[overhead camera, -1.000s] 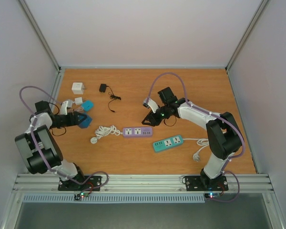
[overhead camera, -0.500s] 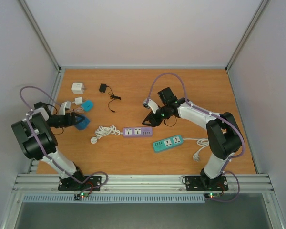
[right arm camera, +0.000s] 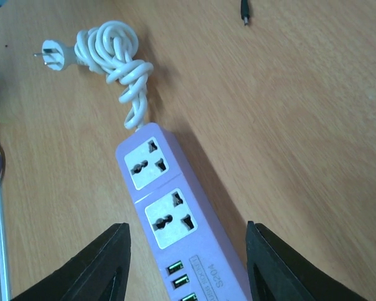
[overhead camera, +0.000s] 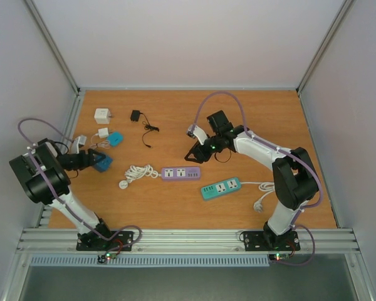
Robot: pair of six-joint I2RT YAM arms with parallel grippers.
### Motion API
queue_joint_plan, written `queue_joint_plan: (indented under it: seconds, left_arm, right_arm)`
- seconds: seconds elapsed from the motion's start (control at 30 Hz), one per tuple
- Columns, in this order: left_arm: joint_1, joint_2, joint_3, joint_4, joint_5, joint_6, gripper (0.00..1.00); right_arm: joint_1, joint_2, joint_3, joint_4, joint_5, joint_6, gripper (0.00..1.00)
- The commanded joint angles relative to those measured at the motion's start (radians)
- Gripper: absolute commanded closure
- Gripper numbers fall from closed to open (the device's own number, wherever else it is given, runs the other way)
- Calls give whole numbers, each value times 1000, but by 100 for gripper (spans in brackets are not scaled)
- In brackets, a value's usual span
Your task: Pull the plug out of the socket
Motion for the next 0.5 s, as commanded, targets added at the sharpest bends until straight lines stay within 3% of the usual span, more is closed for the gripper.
queue_joint_plan:
  seconds: [0.0,0.47]
  left_arm:
    - [29,5,16,5,-37,24,22]
    - [57,-87,-8,85,-102,-10,0]
  right_arm:
    - [15,8,43,-3,0,14,46]
    - [148,59,111,58,68,2,33]
